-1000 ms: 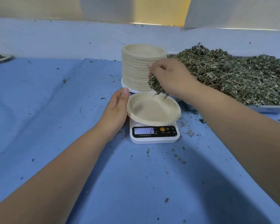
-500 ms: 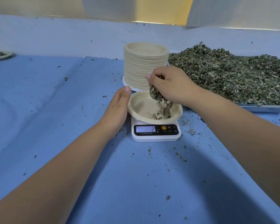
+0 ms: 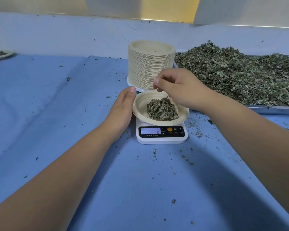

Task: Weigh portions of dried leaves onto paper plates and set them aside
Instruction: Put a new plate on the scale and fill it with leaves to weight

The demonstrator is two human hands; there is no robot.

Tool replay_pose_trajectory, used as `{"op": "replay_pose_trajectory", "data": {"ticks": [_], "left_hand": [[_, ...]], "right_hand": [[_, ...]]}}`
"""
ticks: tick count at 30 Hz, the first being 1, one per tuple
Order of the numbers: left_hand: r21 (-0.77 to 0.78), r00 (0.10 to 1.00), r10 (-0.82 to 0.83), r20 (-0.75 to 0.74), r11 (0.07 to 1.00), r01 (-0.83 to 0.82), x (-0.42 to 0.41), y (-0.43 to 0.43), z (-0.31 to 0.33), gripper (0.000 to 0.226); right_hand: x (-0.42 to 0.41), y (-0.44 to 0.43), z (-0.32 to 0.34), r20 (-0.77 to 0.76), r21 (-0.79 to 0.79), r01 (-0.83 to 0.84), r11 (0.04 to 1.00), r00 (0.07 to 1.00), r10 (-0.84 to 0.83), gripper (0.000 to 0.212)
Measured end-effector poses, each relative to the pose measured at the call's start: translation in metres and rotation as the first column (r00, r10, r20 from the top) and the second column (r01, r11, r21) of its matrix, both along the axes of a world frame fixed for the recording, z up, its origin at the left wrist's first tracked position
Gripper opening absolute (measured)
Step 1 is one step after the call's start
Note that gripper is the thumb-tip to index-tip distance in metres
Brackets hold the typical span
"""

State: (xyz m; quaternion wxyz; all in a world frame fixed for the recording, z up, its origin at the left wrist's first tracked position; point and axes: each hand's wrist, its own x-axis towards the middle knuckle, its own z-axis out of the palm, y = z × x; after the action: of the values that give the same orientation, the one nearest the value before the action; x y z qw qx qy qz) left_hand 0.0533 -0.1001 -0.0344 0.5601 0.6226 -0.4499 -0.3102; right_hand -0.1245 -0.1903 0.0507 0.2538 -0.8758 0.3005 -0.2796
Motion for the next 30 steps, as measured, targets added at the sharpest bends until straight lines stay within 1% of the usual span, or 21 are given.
{"op": "replay_pose_trajectory", "data": {"ticks": [3, 8, 13, 15, 17, 18, 20, 22, 24, 25, 27, 30], "left_hand": [[0.014, 1.0, 0.007, 0.005, 1.0, -0.007, -0.001, 0.0, 0.001, 0.039], [0.023, 0.999, 0.01, 0.036, 1.0, -0.011, -0.002, 0.001, 0.003, 0.045], [0.015, 1.0, 0.003, 0.017, 1.0, -0.004, -0.003, 0.002, 0.004, 0.039], [0.014, 0.999, 0.008, 0.032, 1.0, -0.009, -0.003, 0.002, 0.004, 0.035], [0.011, 0.999, 0.013, 0.053, 1.0, -0.014, -0.004, 0.002, 0.004, 0.031], [0.012, 0.998, 0.013, 0.065, 1.0, -0.014, -0.005, 0.003, 0.004, 0.031], [0.009, 0.997, 0.01, 0.071, 1.0, -0.011, -0.005, 0.003, 0.005, 0.034], [0.006, 0.998, 0.009, 0.063, 1.0, -0.009, -0.005, 0.003, 0.004, 0.04], [0.008, 0.998, 0.011, 0.062, 1.0, -0.012, -0.005, 0.003, 0.004, 0.038], [0.009, 0.998, 0.013, 0.063, 1.0, -0.013, -0.005, 0.003, 0.004, 0.035], [0.01, 0.998, 0.014, 0.061, 1.0, -0.015, -0.005, 0.003, 0.005, 0.032], [0.004, 0.998, 0.013, 0.061, 1.0, -0.013, -0.005, 0.002, 0.005, 0.043]], "right_hand": [[-0.007, -0.003, -0.003, 0.061, 0.011, 0.006, 1.0, 0.998, -0.007, 0.02], [-0.019, -0.021, -0.015, 0.147, 0.012, 0.096, 0.995, 0.984, -0.097, 0.019], [-0.034, -0.051, -0.025, 0.183, 0.051, 0.245, 0.968, 0.951, -0.251, 0.02], [-0.041, -0.063, -0.029, 0.196, 0.078, 0.314, 0.946, 0.926, -0.324, 0.021], [-0.048, -0.075, -0.032, 0.183, 0.066, 0.392, 0.918, 0.899, -0.397, 0.02], [-0.052, -0.081, -0.033, 0.139, 0.027, 0.428, 0.903, 0.893, -0.428, 0.018], [-0.059, -0.091, -0.038, -0.052, -0.091, 0.473, 0.877, 0.877, -0.478, 0.016], [-0.063, -0.099, -0.045, -0.269, -0.145, 0.465, 0.873, 0.831, -0.487, 0.028], [-0.062, -0.102, -0.05, -0.41, -0.103, 0.431, 0.896, 0.803, -0.433, 0.044], [-0.06, -0.103, -0.051, -0.448, -0.072, 0.413, 0.908, 0.8, -0.399, 0.05], [-0.057, -0.104, -0.05, -0.487, -0.03, 0.37, 0.929, 0.806, -0.337, 0.053], [-0.058, -0.103, -0.05, -0.483, -0.054, 0.342, 0.938, 0.813, -0.325, 0.05]]}}
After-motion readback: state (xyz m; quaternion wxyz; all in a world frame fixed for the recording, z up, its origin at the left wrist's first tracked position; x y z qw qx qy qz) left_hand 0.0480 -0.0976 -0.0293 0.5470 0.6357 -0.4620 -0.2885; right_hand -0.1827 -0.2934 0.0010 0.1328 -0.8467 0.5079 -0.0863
